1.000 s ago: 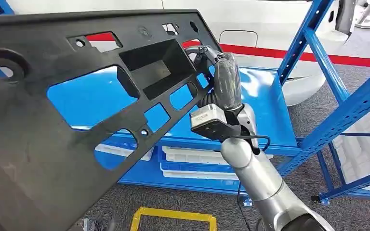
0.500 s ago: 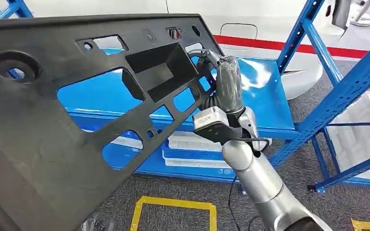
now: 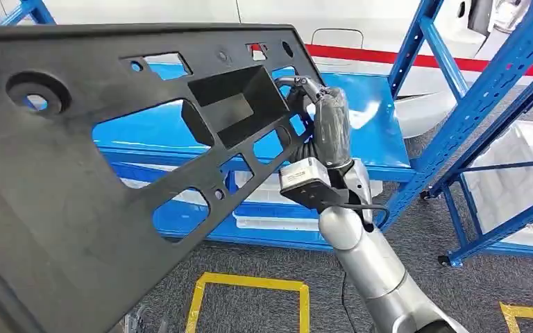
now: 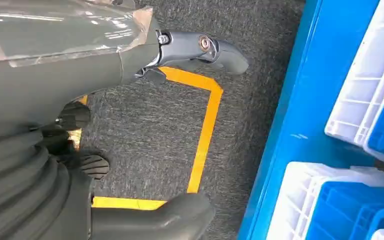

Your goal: Take the parts from the cabinet and place them on the table.

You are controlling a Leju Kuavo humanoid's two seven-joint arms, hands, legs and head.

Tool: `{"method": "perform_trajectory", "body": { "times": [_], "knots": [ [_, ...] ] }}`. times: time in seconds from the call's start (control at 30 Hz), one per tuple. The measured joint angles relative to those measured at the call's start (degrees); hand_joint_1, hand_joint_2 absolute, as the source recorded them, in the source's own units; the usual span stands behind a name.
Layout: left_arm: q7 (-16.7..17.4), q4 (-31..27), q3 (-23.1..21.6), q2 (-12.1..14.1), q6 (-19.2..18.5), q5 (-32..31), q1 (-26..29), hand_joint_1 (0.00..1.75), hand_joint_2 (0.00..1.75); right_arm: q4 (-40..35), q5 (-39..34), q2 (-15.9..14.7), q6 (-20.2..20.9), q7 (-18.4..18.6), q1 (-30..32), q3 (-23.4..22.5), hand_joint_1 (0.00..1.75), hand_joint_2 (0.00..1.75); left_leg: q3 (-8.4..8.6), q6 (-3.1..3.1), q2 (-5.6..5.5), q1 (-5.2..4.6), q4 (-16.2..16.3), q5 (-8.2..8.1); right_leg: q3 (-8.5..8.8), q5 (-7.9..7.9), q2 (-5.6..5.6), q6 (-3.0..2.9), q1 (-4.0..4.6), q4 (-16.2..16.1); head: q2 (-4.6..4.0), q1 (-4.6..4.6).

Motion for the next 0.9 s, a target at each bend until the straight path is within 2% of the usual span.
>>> {"method": "perform_trajectory", "body": {
  "times": [0.03,0.07,0.1,0.13,0.17,0.2,0.23,0.27,0.3,0.33,0.37,0.43,0.47,0.5,0.6,0.63,0.67,0.7,0.77,0.8,0.83,0.87,0.9],
  "knots": [
    [0.0,0.0,-0.2,0.0,0.0,0.0,0.1,0.0,1.75,0.0,0.0,0.1,0.0,0.0,0.0,-0.1,1.75,1.75,-0.38,0.25,0.03,-0.21,-0.1,-0.07,-0.1,0.29,-0.03,0.44,0.07,0.0,0.0,-0.02],
    [0.0,0.0,-0.3,0.0,0.0,0.0,0.1,0.0,1.75,0.0,-0.1,0.1,0.0,0.0,0.0,-0.2,1.75,1.75,-0.67,0.86,0.0,-0.47,0.0,0.14,-0.16,0.65,-0.06,0.98,0.07,-0.2,0.0,-0.02],
    [0.0,0.0,-0.4,0.0,0.0,0.2,0.2,0.0,1.75,0.0,-0.1,0.1,0.0,-0.1,0.0,-0.2,1.75,1.75,-0.86,1.59,0.05,-0.65,-0.3,0.63,-0.26,1.04,-0.03,1.55,0.18,-0.4,0.0,-0.04],
    [0.0,0.0,-0.4,-0.1,0.0,0.2,0.1,0.0,1.75,0.0,-0.1,0.1,0.0,-0.2,0.0,-0.4,1.75,1.75,-0.87,2.71,0.42,-0.2,-1.1,1.45,-1.25,0.49,-0.08,1.67,0.19,0.3,0.0,0.0],
    [0.0,0.0,-0.4,-0.1,0.0,0.3,0.1,0.0,1.75,0.1,-0.2,0.1,0.0,-0.5,0.0,-0.5,1.75,1.75,-1.28,3.37,0.39,-0.49,-1.2,1.92,-2.38,-1.54,0.03,1.12,0.25,2.6,0.0,0.04],
    [0.0,0.0,-0.5,-0.1,0.1,0.3,0.1,0.0,1.75,0.1,-0.2,0.1,-0.1,-0.6,0.0,-0.5,1.75,1.75,-1.79,3.77,0.47,-0.59,-1.2,2.22,-4.01,-3.83,0.05,0.63,0.17,6.7,0.0,0.2],
    [0.0,0.0,-0.5,-0.1,0.1,0.3,0.1,0.0,1.75,0.2,-0.3,0.1,-0.1,-0.6,0.1,-0.6,1.75,1.75,-2.28,3.91,0.5,-0.71,-1.2,2.6,-6.1,-6.15,0.08,0.33,0.17,11.9,0.0,0.24],
    [0.0,0.0,-0.5,-0.1,0.1,0.3,0.2,0.0,1.75,0.3,-0.3,0.0,-0.1,-0.7,0.1,-0.6,1.75,1.75,-2.77,4.03,0.55,-0.85,-1.2,2.9,-7.87,-7.88,0.1,0.3,0.19,16.4,0.0,0.2],
    [0.0,0.0,-0.5,-0.1,0.1,0.3,0.2,0.0,1.75,0.5,-0.3,0.0,-0.1,-0.7,0.2,-0.6,1.75,1.75,-3.21,4.05,0.54,-1.0,-1.1,3.24,-8.59,-8.65,0.13,0.54,0.3,19.0,0.0,0.22],
    [0.0,0.0,-0.6,-0.1,0.1,0.4,0.3,0.0,1.75,0.7,-0.3,0.0,-0.1,-0.7,0.3,-0.6,1.75,1.75,-3.56,4.09,0.52,-1.2,-1.1,3.53,-7.66,-8.31,0.13,0.9,0.31,18.2,0.0,0.2],
    [0.0,0.0,-0.6,-0.1,0.1,0.5,0.4,0.0,1.75,0.8,-0.3,0.0,-0.1,-0.7,0.3,-0.6,1.75,1.75,-3.8,4.05,0.47,-1.3,-1.1,3.75,-5.3,-7.19,0.13,1.23,0.31,14.9,0.0,0.2],
    [0.0,0.0,-0.6,-0.1,0.1,0.5,0.4,0.0,1.75,0.8,-0.5,0.0,-0.2,-0.8,0.2,-0.7,1.75,1.75,-4.06,3.8,0.26,-1.42,-0.8,3.99,1.84,-3.86,0.12,1.56,0.5,3.4,0.0,0.22],
    [0.0,0.0,-0.6,-0.1,0.0,0.5,0.4,0.0,1.75,0.8,-0.5,0.0,-0.2,-0.8,0.1,-0.7,1.75,1.75,-4.28,3.59,0.25,-1.62,-0.6,4.06,3.65,-3.99,0.15,1.05,0.69,-0.4,0.0,0.22],
    [0.0,0.0,-0.6,-0.1,0.0,0.5,0.4,0.0,1.75,0.8,-0.6,0.1,-0.2,-0.9,0.1,-0.7,1.75,1.75,-4.59,3.42,0.24,-1.89,-0.4,4.15,3.94,-3.68,0.14,0.57,1.27,-0.8,0.0,0.17],
    [0.0,0.0,-0.6,-0.1,-0.4,0.8,0.6,0.0,1.75,1.0,-1.2,0.0,-0.5,-0.9,0.3,-1.1,1.75,1.75,-5.0,2.46,0.28,-1.84,-0.4,4.84,3.29,-3.06,0.24,-0.37,1.25,-0.5,0.0,0.15],
    [0.0,0.0,-0.6,0.0,-0.5,0.8,0.6,0.0,1.75,1.1,-1.2,0.0,-0.6,-0.9,0.3,-1.2,1.75,1.75,-5.48,2.34,0.21,-1.67,0.0,4.46,3.4,-2.6,0.17,-1.02,-0.38,-0.9,0.0,0.19],
    [0.0,0.0,-0.7,0.0,-0.5,0.8,0.6,0.0,1.75,1.1,-1.3,0.0,-0.6,-1.0,0.4,-1.2,1.75,1.75,-5.99,1.91,0.2,-1.63,1.5,2.76,3.19,-2.33,0.13,-1.36,-0.15,-0.9,0.0,0.09],
    [0.0,0.0,-0.7,0.0,-0.7,0.8,0.6,0.0,1.75,1.1,-1.3,0.0,-0.7,-1.0,0.4,-1.3,1.75,1.75,-7.32,1.55,0.23,-1.4,4.8,0.23,2.97,-2.13,0.07,-1.73,-0.12,-0.8,0.0,-0.11],
    [0.0,0.0,-0.7,0.0,-0.9,0.7,0.6,0.0,1.75,1.2,-1.3,0.0,-0.8,-1.1,0.8,-1.6,1.75,1.75,-11.06,0.77,0.23,-0.93,14.1,-4.31,2.47,-1.82,-0.01,-1.96,0.08,-0.7,0.0,-0.13],
    [0.0,0.0,-0.7,0.0,-1.1,0.7,0.6,0.0,1.75,1.3,-1.3,-0.1,-1.0,-1.1,1.2,-1.7,1.75,1.75,-12.26,0.5,0.24,-0.74,17.3,-5.22,2.17,-1.75,-0.03,-1.89,0.1,-0.6,0.0,-0.11],
    [0.0,0.0,-0.8,0.0,-1.2,0.7,0.6,0.0,1.75,1.4,-1.2,-0.1,-1.2,-1.2,1.6,-1.8,1.75,1.75,-11.99,0.37,0.26,-0.53,17.4,-4.64,1.94,-1.7,-0.02,-1.81,0.1,-0.4,0.0,-0.13],
    [0.0,0.0,-0.9,0.0,-1.4,0.7,0.6,0.0,1.75,1.5,-1.1,-0.2,-1.3,-1.4,2.0,-1.9,1.75,1.75,-10.46,0.29,0.28,-0.33,15.0,-3.1,1.79,-1.69,-0.02,-1.79,0.08,-0.2,0.0,-0.13],
    [0.0,0.0,-1.1,0.0,-1.5,0.8,0.5,0.0,1.75,1.5,-1.1,-0.2,-1.5,-1.5,2.3,-2.0,1.75,1.75,-7.89,0.23,0.29,-0.12,10.7,-0.98,1.71,-1.69,0.02,-1.77,0.05,0.0,0.0,-0.11]
  ]
}}
